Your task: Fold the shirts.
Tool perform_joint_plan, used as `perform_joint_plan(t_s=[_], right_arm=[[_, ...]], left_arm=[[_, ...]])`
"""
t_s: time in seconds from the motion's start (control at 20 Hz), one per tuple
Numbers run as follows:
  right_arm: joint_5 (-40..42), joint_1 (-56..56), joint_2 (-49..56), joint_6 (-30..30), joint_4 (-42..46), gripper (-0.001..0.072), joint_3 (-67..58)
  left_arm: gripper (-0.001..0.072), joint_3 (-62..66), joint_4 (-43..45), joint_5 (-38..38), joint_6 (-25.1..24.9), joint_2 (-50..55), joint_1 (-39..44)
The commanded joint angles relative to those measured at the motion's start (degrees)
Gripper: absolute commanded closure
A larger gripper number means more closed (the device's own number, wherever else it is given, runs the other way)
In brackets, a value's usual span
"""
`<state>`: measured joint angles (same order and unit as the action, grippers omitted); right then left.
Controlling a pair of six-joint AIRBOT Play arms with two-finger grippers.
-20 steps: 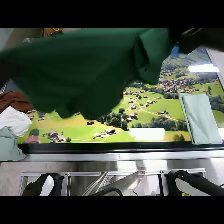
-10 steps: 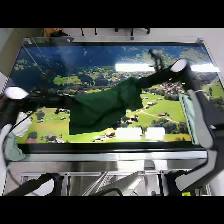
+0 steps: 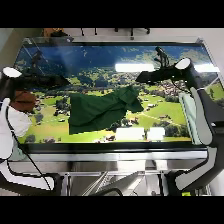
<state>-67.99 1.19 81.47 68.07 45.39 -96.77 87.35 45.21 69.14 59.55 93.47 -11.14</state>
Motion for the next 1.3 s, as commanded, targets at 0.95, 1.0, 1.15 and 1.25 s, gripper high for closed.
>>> perform_joint_plan(t_s=[0.95,1.0,1.15,1.25], right_arm=[[32.02,21.09,-3.45,-29.22,-46.38,0.0618,45.38],[31.06,21.07,-3.91,-29.29,-46.53,0.064,45.07],[27.21,20.28,-8.96,-23.28,-37.42,0.0691,45.0],[23.5,17.94,-14.43,-10.95,-21.84,0.0691,45.0]], left_arm=[[-0.0004,-24.48,-0.33,-1.73,-2.49,1.03,3.1],[-0.0004,-24.48,-0.33,-1.53,-2.49,0.98,3.06],[-0.0004,-24.48,-0.33,-0.79,-2.49,0.2,3.06],[-0.0004,-24.46,-0.22,-1.18,-2.51,-1.22,3.06]])
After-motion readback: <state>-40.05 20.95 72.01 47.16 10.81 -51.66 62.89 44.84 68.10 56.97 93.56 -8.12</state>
